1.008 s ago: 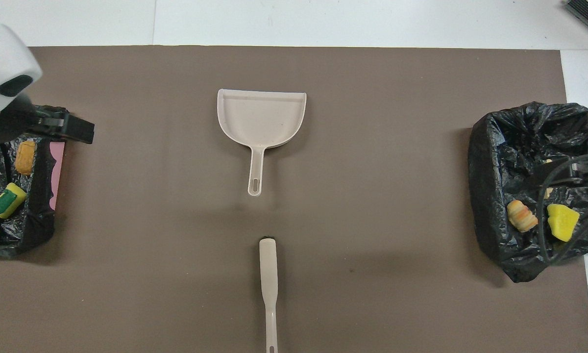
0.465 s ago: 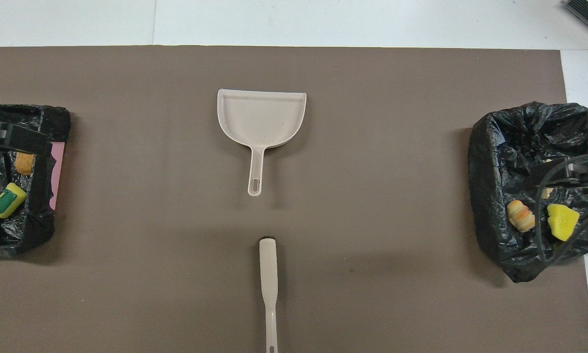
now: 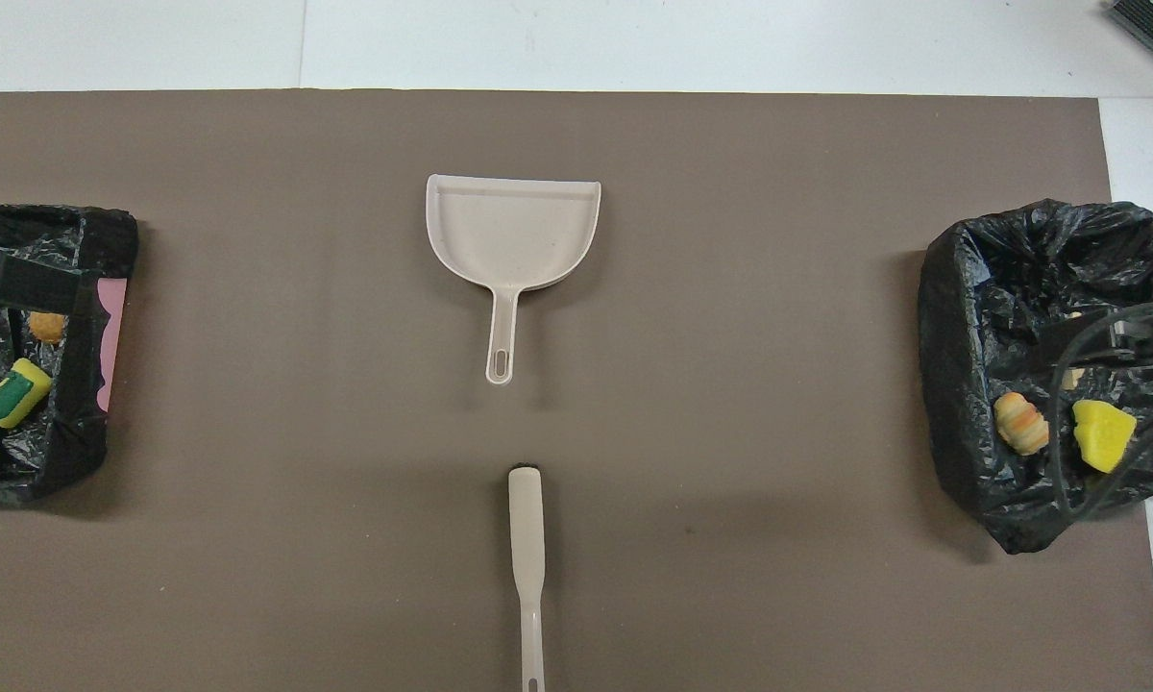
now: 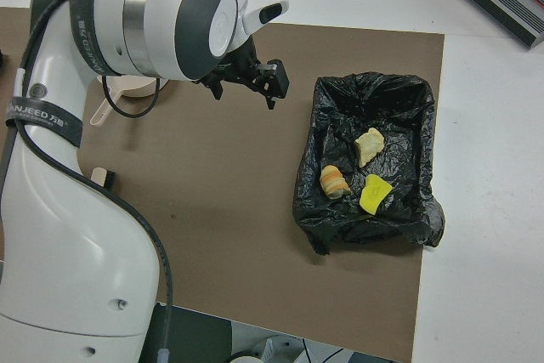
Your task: Sweep and dump trash in bin
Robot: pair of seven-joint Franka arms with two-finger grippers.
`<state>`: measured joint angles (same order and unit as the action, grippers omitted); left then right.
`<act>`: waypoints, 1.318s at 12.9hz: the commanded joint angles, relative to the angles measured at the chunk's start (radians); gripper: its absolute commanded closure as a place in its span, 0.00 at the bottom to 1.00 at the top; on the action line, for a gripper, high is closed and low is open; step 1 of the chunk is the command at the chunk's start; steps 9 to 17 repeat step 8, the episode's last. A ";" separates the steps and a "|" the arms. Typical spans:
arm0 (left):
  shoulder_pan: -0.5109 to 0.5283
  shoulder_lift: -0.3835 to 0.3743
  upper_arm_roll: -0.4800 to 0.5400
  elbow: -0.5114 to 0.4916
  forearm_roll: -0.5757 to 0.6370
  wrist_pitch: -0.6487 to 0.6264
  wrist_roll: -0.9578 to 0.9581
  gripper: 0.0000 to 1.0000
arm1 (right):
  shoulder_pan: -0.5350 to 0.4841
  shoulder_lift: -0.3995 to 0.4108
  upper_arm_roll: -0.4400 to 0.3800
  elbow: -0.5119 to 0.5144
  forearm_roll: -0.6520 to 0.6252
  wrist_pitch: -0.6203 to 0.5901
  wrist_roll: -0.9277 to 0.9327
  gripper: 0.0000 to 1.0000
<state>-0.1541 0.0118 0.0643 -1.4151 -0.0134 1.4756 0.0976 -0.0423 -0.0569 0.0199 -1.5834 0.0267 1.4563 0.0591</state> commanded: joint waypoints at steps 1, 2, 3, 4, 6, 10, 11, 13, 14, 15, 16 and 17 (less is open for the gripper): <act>0.014 -0.023 -0.009 -0.021 0.007 -0.012 0.001 0.00 | -0.005 -0.006 0.002 0.003 0.021 -0.008 0.002 0.00; 0.015 -0.023 -0.009 -0.021 0.007 -0.011 0.001 0.00 | -0.005 -0.006 0.002 0.003 0.019 -0.008 0.002 0.00; 0.013 -0.023 -0.009 -0.021 0.007 -0.006 0.001 0.00 | -0.005 -0.006 0.002 0.003 0.021 -0.008 0.002 0.00; 0.013 -0.023 -0.009 -0.021 0.007 -0.011 0.001 0.00 | -0.005 -0.006 0.002 0.003 0.021 -0.008 0.002 0.00; 0.013 -0.023 -0.009 -0.021 0.007 -0.006 0.007 0.00 | -0.005 -0.006 0.002 0.003 0.021 -0.008 0.002 0.00; -0.001 -0.020 -0.012 -0.018 0.006 0.003 0.001 0.00 | -0.005 -0.006 0.002 0.003 0.019 -0.008 0.002 0.00; -0.001 -0.020 -0.012 -0.018 0.006 0.003 0.001 0.00 | -0.005 -0.006 0.002 0.003 0.019 -0.008 0.002 0.00; -0.001 -0.020 -0.012 -0.018 0.006 0.003 0.001 0.00 | -0.005 -0.006 0.002 0.003 0.019 -0.008 0.002 0.00; -0.001 -0.020 -0.012 -0.018 0.006 0.003 0.001 0.00 | -0.005 -0.006 0.002 0.003 0.019 -0.008 0.002 0.00; -0.001 -0.020 -0.012 -0.018 0.006 0.003 0.001 0.00 | -0.005 -0.006 0.002 0.003 0.019 -0.008 0.002 0.00; -0.001 -0.020 -0.012 -0.018 0.006 0.003 0.001 0.00 | -0.005 -0.006 0.002 0.003 0.019 -0.008 0.002 0.00; -0.001 -0.020 -0.012 -0.018 0.006 0.003 0.001 0.00 | -0.005 -0.006 0.002 0.003 0.019 -0.008 0.002 0.00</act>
